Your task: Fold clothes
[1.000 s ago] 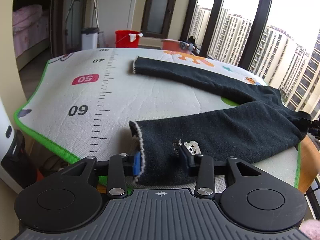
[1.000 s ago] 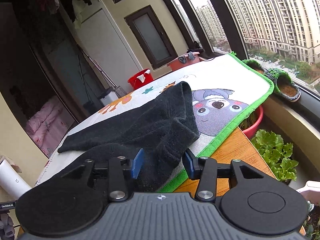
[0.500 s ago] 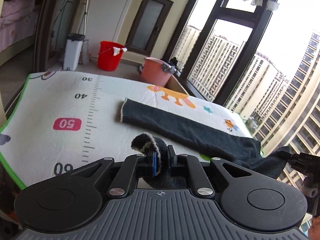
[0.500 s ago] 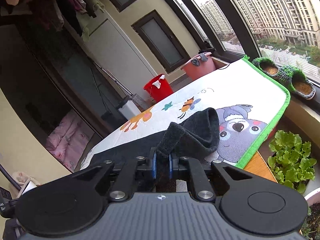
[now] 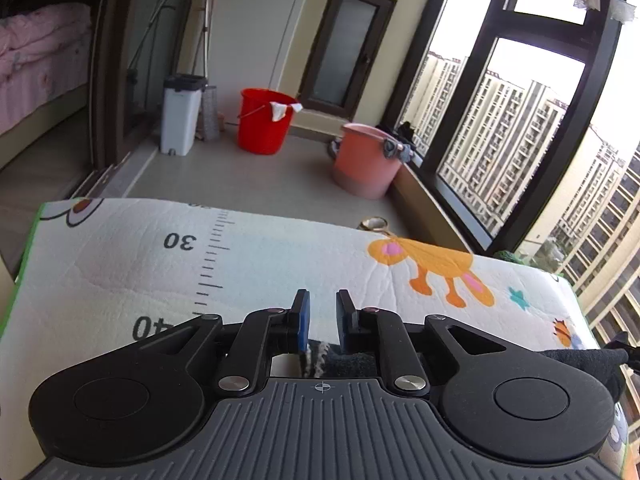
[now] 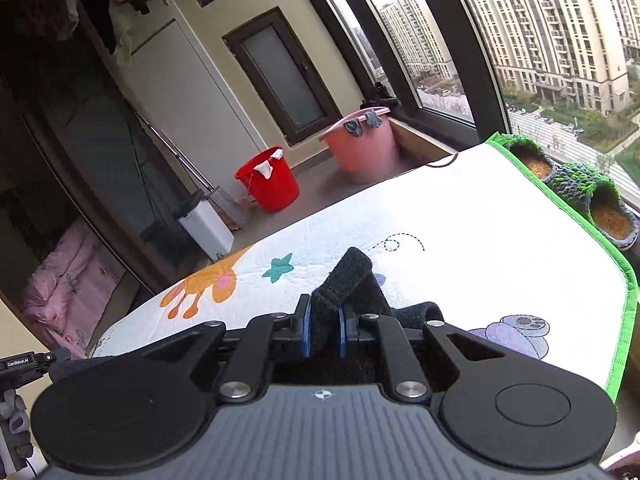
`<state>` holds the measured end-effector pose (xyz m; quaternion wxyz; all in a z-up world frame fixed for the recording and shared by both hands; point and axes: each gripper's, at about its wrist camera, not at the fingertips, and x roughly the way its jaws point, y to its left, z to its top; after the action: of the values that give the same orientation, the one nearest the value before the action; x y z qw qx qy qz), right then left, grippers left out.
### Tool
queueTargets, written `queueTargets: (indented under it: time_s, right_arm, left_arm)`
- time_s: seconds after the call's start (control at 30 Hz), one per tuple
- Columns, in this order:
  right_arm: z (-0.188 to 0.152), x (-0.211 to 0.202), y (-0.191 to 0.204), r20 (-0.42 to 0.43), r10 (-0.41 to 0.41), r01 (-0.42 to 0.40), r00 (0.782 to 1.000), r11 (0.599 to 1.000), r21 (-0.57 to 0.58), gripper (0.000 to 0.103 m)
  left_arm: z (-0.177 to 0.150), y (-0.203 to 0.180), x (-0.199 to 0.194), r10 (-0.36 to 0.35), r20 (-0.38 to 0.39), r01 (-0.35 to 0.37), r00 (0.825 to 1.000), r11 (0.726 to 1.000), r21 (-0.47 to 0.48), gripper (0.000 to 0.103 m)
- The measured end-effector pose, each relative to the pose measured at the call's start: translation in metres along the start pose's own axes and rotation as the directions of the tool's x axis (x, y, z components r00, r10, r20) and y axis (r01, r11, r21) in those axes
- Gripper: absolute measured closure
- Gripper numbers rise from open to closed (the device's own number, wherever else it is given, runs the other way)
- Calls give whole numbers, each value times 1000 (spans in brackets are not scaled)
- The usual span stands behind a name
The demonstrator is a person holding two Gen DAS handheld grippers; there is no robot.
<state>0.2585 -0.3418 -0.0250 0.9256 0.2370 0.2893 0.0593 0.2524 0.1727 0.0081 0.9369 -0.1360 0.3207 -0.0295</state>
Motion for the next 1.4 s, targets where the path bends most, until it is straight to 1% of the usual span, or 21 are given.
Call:
queueTargets:
  time_s: [0.03, 0.1, 0.17, 0.3, 0.33, 0.4, 0.5, 0.7, 0.73, 0.77, 0.8, 0.83, 0.87, 0.9, 0.93, 0.97, 1.0, 1.13, 1.23, 1.33, 1.4]
  right_arm:
    - [0, 4, -4, 6, -15, 15, 1000, 1000, 7, 81]
    - [1, 3, -8, 32, -42, 42, 999, 999, 6, 65]
    - [3, -6, -9, 81, -58, 60, 995, 998, -20, 53]
    - [6, -30, -9, 186, -111, 129, 976, 988, -83, 37]
    - [4, -31, -9, 187, -113, 131, 976, 987, -92, 37]
    - [-1, -29, -8, 172, -102, 121, 980, 987, -109, 37]
    - [-9, -27, -7, 151, -85, 106, 985, 985, -134, 36]
    - [-18, -21, -4, 115, -53, 73, 992, 982, -175, 36]
    - [-17, -20, -2, 113, -48, 67, 992, 982, -179, 35]
    - [-15, -18, -1, 111, -42, 62, 993, 981, -182, 29]
    - [-14, -17, 1, 109, -37, 56, 993, 981, -185, 23]
    - [-12, -15, 2, 106, -31, 51, 994, 981, -189, 22]
    - [-10, -13, 4, 104, -25, 45, 994, 980, -192, 22]
    - [-9, -12, 5, 102, -20, 40, 995, 980, -195, 23]
    - [-7, -10, 7, 100, -14, 34, 995, 980, -198, 27]
    - [-6, -9, 8, 98, -9, 28, 995, 979, -202, 62]
    - [-4, -7, 10, 96, -3, 23, 995, 979, -205, 66]
    - [2, -1, 16, 87, 19, 0, 996, 976, -218, 67]
    - [11, -28, 15, 131, 64, -38, 989, 980, -193, 67]
    - [12, -32, 10, 133, 26, 0, 991, 981, -193, 67]
    - [7, -24, 6, 115, -12, 34, 993, 981, -192, 66]
  left_arm:
    - [3, 9, 3, 23, -5, -23, 1000, 1000, -20, 73]
    - [3, 20, 1, 32, -7, -33, 999, 999, -39, 54]
    - [0, 23, -2, 0, -13, 0, 1000, 1000, -23, 44]
    - [-14, 10, -8, -138, -46, 142, 989, 986, 86, 15]
    - [-19, 1, -5, -162, -60, 169, 985, 978, 125, 14]
    - [-27, -16, 6, -160, -78, 172, 984, 969, 177, 9]
    - [-32, -35, 31, -143, -109, 163, 984, 964, 211, 9]
    - [-32, -61, 70, -154, -137, 187, 978, 945, 268, 9]
    - [-31, -63, 77, -150, -152, 187, 977, 945, 269, 9]
    - [-30, -64, 83, -147, -162, 186, 976, 946, 264, 9]
    - [-30, -65, 87, -144, -159, 182, 977, 948, 260, 9]
    - [-29, -66, 89, -142, -152, 178, 978, 950, 257, 9]
    - [-29, -66, 89, -140, -145, 173, 980, 952, 253, 9]
    - [-29, -66, 87, -130, -133, 160, 983, 955, 248, 26]
    - [-31, -66, 83, -106, -118, 133, 987, 958, 253, 46]
    - [-33, -66, 78, -71, -99, 95, 993, 960, 264, 86]
    - [-35, -65, 69, -55, -73, 73, 996, 960, 272, 89]
    - [-41, -59, 8, -102, 73, 77, 992, 955, 288, 93]
    - [-42, -51, -25, -90, 139, 49, 986, 960, 277, 93]
    - [-43, -39, -26, -30, 142, -7, 989, 969, 248, 92]
    - [-47, -30, -11, 11, 87, -29, 996, 976, 215, 87]
